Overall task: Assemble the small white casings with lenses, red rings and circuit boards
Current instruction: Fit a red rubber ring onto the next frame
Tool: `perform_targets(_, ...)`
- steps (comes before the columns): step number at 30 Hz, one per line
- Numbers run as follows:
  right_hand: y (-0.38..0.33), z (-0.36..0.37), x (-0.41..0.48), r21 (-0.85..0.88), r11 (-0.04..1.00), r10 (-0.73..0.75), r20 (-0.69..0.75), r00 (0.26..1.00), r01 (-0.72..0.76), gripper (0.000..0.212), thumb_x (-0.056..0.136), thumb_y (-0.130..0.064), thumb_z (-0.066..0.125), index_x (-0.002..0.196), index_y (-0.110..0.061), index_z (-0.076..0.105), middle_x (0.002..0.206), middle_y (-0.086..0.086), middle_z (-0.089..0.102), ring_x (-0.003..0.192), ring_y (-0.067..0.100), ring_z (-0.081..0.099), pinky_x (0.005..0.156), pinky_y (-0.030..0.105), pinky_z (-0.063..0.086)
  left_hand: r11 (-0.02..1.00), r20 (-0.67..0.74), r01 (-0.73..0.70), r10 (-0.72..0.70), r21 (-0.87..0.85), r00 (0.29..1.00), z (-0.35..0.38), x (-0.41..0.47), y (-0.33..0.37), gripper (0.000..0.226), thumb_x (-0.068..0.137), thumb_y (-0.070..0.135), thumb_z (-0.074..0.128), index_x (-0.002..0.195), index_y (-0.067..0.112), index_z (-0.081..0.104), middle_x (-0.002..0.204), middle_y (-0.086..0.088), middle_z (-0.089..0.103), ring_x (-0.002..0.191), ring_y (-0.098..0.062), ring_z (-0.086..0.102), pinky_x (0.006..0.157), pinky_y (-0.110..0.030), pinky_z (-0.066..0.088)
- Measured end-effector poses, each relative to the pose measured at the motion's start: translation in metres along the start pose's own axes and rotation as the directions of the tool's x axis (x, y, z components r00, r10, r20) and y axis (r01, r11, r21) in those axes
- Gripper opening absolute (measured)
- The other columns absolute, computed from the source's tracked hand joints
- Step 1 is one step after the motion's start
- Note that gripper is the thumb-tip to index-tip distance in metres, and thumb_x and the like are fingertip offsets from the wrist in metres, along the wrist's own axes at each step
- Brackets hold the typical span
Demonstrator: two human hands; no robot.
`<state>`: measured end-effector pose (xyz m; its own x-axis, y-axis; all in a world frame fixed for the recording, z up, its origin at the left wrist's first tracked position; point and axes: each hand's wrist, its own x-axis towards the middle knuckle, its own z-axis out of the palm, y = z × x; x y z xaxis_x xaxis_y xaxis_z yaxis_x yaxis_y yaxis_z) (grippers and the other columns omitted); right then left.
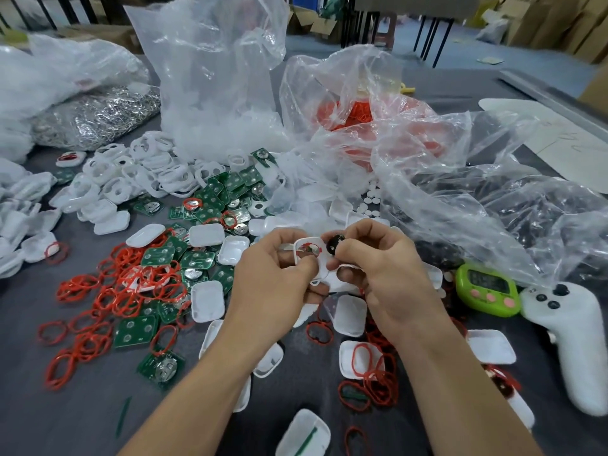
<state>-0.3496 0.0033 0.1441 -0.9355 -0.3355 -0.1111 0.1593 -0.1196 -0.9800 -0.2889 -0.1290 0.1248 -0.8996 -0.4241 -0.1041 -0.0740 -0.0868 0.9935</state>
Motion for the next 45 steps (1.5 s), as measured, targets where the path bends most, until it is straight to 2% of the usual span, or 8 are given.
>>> perform_targets(6,0.003,-0.001,-0.001,-0.138,0.978,-0.167,-0.083,0.982,0.155,0.013,0.069,-0.01,0.07,0.064,-0.02,0.064,0.082,0.007,0.078,0.06,0.016,0.065,0.051,0.021,0.047,1.0,-0.008,0.002,-0.002,0.021,1.0,-0.001,0.001,-0.001,0.027,0.091,-0.006,0.061,0.1,0.018,0.069,0.077,-0.009,0.077,0.06,-0.029,0.075,0.05,-0.029,0.057)
perform_targets(12,0.01,0.006,-0.009,-0.601,0.699,-0.522,-0.057,0.851,0.388,0.023,0.076,-0.011,0.087,0.086,-0.027,0.072,0.081,-0.023,0.073,0.072,-0.003,0.072,0.067,0.011,0.054,1.0,0.063,0.017,-0.016,-0.016,0.998,0.001,0.0,0.0,0.041,0.094,-0.006,0.053,0.089,0.026,0.079,0.063,0.005,0.067,0.061,-0.011,0.069,0.061,-0.036,0.063)
perform_targets(19,0.008,0.009,-0.014,-0.741,0.521,-0.609,0.026,0.793,0.424,0.029,0.075,-0.013,0.089,0.098,-0.028,0.082,0.08,-0.023,0.07,0.07,-0.018,0.058,0.07,0.0,0.043,0.949,0.202,0.165,-0.112,-0.27,0.973,-0.001,-0.001,0.003,0.043,0.095,-0.007,0.044,0.104,0.014,0.081,0.106,-0.011,0.079,0.078,-0.01,0.074,0.077,-0.035,0.063)
perform_targets(25,0.006,0.01,-0.014,-0.693,0.578,-0.566,0.04,0.823,0.431,0.029,0.073,-0.008,0.091,0.093,-0.029,0.084,0.087,-0.025,0.07,0.086,-0.005,0.064,0.074,0.002,0.045,0.904,0.241,0.231,-0.149,-0.359,0.959,-0.004,0.0,0.005,0.041,0.096,-0.009,0.045,0.1,0.01,0.081,0.105,-0.019,0.077,0.089,-0.021,0.077,0.074,-0.035,0.063)
perform_targets(31,0.008,0.003,-0.007,-0.672,0.611,-0.508,0.074,0.858,0.42,0.031,0.068,-0.017,0.093,0.089,-0.037,0.083,0.098,-0.024,0.07,0.109,0.0,0.054,0.085,0.008,0.042,0.925,0.254,0.216,-0.138,-0.312,0.957,-0.003,-0.003,0.007,0.034,0.095,-0.005,0.05,0.101,0.01,0.081,0.103,-0.024,0.075,0.077,-0.015,0.074,0.077,-0.035,0.063)
perform_targets(40,0.012,0.007,-0.01,-0.633,0.628,-0.519,0.091,0.85,0.452,0.035,0.067,-0.012,0.092,0.092,-0.034,0.083,0.094,-0.027,0.073,0.09,-0.004,0.067,0.078,0.005,0.048,0.949,0.137,0.158,-0.125,-0.272,0.983,0.0,0.0,0.002,0.027,0.093,-0.004,0.056,0.099,0.006,0.08,0.092,-0.016,0.077,0.071,-0.014,0.07,0.068,-0.029,0.061)
perform_targets(42,0.01,0.008,-0.011,-0.581,0.692,-0.487,0.061,0.871,0.428,0.039,0.065,-0.009,0.092,0.093,-0.034,0.082,0.085,-0.033,0.071,0.08,-0.004,0.069,0.071,0.004,0.049,0.939,0.113,0.169,-0.141,-0.298,0.984,0.001,0.001,0.003,0.025,0.093,-0.003,0.056,0.099,0.004,0.08,0.096,-0.02,0.077,0.072,-0.017,0.072,0.068,-0.031,0.061)
perform_targets(45,0.007,0.002,-0.008,-0.436,0.825,-0.407,-0.02,0.913,0.358,0.028,0.072,-0.012,0.091,0.089,-0.032,0.081,0.074,-0.018,0.076,0.066,0.004,0.073,0.063,0.015,0.056,0.933,0.073,0.167,-0.152,-0.32,0.986,0.0,0.002,0.004,0.023,0.096,-0.001,0.058,0.098,0.005,0.079,0.096,-0.019,0.078,0.078,-0.021,0.073,0.07,-0.03,0.061)
